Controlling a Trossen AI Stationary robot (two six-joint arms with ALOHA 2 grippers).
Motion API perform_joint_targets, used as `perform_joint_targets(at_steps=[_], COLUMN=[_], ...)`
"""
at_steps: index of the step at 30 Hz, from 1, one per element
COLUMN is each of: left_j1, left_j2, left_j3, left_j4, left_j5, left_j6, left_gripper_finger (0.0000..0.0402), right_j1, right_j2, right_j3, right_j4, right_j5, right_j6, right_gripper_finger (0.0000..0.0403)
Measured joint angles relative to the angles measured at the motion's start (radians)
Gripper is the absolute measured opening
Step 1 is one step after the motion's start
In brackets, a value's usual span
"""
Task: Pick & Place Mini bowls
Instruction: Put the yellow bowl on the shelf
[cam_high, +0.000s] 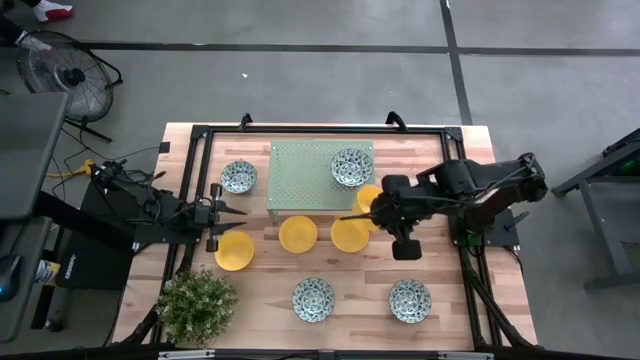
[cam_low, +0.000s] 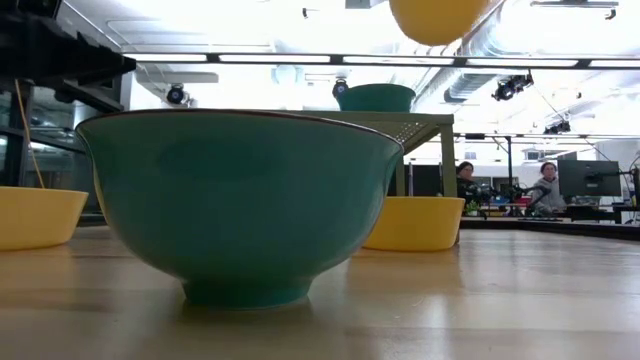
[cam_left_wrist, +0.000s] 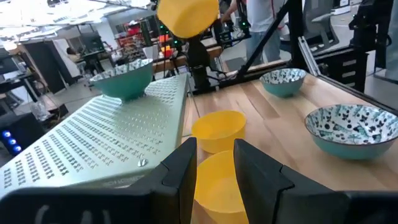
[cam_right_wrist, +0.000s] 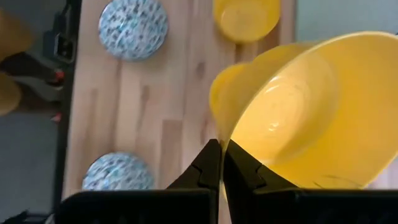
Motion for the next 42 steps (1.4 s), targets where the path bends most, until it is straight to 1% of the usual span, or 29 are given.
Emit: perform_joint_targets(at_steps=[11, 19, 22, 25, 30, 34, 37, 39, 42], left_j1=[0.000, 0.000, 0.000, 0.000, 0.000, 0.000, 0.000, 0.000, 0.000], left_j2=[0.000, 0.000, 0.000, 0.000, 0.000, 0.000, 0.000, 0.000, 0.000], left_j3=[0.007, 0.007, 0.008, 0.008, 0.009, 0.009, 0.009, 0.010, 0.014], left_j4=[-0.008, -0.024, -0.023, -0.023, -0.012, 0.065, 0.202, 0.299, 0.406], left_j5=[-0.003, 0.002, 0.030, 0.026, 0.019, -0.049, -0.082, -0.081, -0.040], left_j6=[0.000, 0.000, 0.000, 0.016, 0.015, 0.008, 0.008, 0.008, -0.008], left_gripper_finger=[0.0104, 0.0104, 0.0104, 0.0104, 0.0104, 0.0104, 0.0104, 0.0104, 0.0104], right_j1=[-0.133, -0.213, -0.233, -0.252, -0.290, -0.287, -0.267, -0.253, -0.226], right_j2=[0.068, 0.102, 0.103, 0.106, 0.136, 0.140, 0.140, 0.140, 0.140], right_j3=[0.000, 0.000, 0.001, 0.029, 0.113, 0.133, 0.134, 0.133, 0.133], right_j4=[0.172, 0.284, 0.315, 0.307, 0.310, 0.330, 0.324, 0.299, 0.268], right_j5=[-0.008, -0.009, -0.032, -0.044, -0.041, -0.055, -0.104, -0.146, -0.189], right_j6=[-0.159, -0.185, -0.188, -0.212, -0.260, -0.308, -0.363, -0.426, -0.507], right_gripper_finger=[0.0000, 0.0000, 0.0000, 0.0000, 0.0000, 0.0000, 0.0000, 0.0000, 0.0000])
